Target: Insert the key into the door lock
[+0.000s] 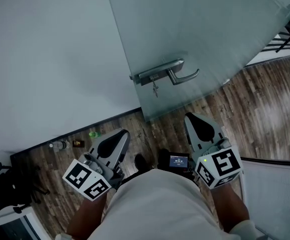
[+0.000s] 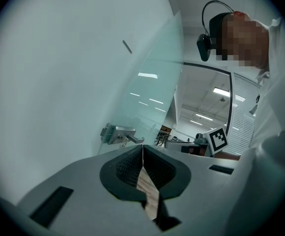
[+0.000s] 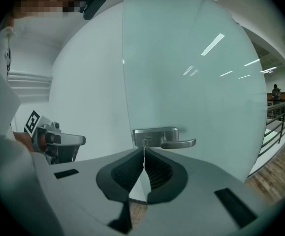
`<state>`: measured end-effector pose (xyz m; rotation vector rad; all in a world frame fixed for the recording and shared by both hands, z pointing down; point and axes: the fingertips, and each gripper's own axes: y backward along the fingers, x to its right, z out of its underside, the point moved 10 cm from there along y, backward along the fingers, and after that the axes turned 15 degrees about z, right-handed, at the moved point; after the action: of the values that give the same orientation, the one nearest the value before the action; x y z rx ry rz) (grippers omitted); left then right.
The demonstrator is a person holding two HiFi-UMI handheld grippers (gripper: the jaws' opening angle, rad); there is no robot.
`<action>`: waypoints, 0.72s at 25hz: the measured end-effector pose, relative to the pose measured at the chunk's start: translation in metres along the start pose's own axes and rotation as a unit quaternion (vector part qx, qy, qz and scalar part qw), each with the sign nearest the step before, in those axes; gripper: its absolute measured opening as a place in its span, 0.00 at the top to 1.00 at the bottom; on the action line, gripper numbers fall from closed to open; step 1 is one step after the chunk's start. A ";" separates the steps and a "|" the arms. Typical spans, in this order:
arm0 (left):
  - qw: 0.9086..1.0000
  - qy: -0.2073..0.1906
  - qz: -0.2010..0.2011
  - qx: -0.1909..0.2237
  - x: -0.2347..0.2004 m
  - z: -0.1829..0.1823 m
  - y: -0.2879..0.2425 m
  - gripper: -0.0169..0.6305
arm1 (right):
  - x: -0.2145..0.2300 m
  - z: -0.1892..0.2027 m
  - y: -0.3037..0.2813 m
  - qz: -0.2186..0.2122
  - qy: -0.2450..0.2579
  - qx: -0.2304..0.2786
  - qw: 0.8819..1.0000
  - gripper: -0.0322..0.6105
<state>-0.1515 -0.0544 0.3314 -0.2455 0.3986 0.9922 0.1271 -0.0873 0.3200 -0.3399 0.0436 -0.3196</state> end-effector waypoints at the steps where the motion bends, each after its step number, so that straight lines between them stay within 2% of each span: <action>1: 1.000 0.001 0.002 -0.001 0.001 0.001 -0.002 0.95 | 0.000 0.002 0.000 -0.002 0.000 -0.001 1.000 0.92; 18: 1.000 0.018 0.016 -0.008 0.009 0.013 -0.009 0.95 | -0.006 0.001 -0.001 -0.027 0.004 -0.006 1.000 0.93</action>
<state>-0.1362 -0.0472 0.3394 -0.2735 0.4285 1.0232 0.1216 -0.0861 0.3215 -0.3515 0.0439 -0.3745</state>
